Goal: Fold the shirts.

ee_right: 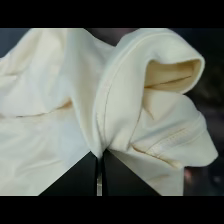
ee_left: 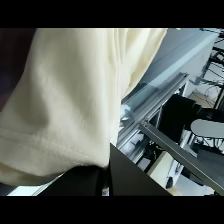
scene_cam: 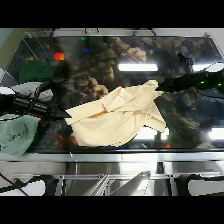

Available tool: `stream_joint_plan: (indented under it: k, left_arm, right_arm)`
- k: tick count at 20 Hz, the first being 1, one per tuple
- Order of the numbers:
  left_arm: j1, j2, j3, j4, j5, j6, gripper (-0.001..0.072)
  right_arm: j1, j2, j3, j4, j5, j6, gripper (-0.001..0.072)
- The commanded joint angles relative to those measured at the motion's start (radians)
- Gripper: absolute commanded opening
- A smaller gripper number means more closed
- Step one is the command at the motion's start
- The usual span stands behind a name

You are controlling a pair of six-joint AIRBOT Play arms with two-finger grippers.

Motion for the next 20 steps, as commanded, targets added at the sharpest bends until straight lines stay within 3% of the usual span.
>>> stream_joint_plan:
  k: [1,4,8,11,15,20]
  left_arm:
    - [0.009,0.066,0.058,-0.131,-0.125,0.018,0.0005]
    - [0.01,0.22,0.232,-0.206,-0.145,0.002,0.0007]
    - [0.013,0.446,0.572,-0.229,-0.126,0.014,0.0017]
    - [0.082,0.537,0.807,-0.224,-0.097,0.005,0.0018]
    - [0.133,0.531,0.918,-0.225,-0.146,-0.031,0.0019]
    - [0.008,0.334,0.784,-0.208,-0.2,-0.058,0.0019]
  right_arm:
    - [-0.011,0.179,0.001,0.011,0.092,-0.033,0.0021]
    - [-0.019,0.468,0.002,0.01,0.014,-0.045,0.0022]
    - [-0.021,0.908,0.003,0.01,-0.333,-0.095,0.0022]
    - [-0.021,1.093,0.003,0.005,-0.533,-0.139,0.0022]
    - [-0.021,1.102,0.003,0.046,-0.435,-0.101,0.0022]
    - [-0.018,0.841,-0.031,0.052,-0.179,0.03,0.0024]
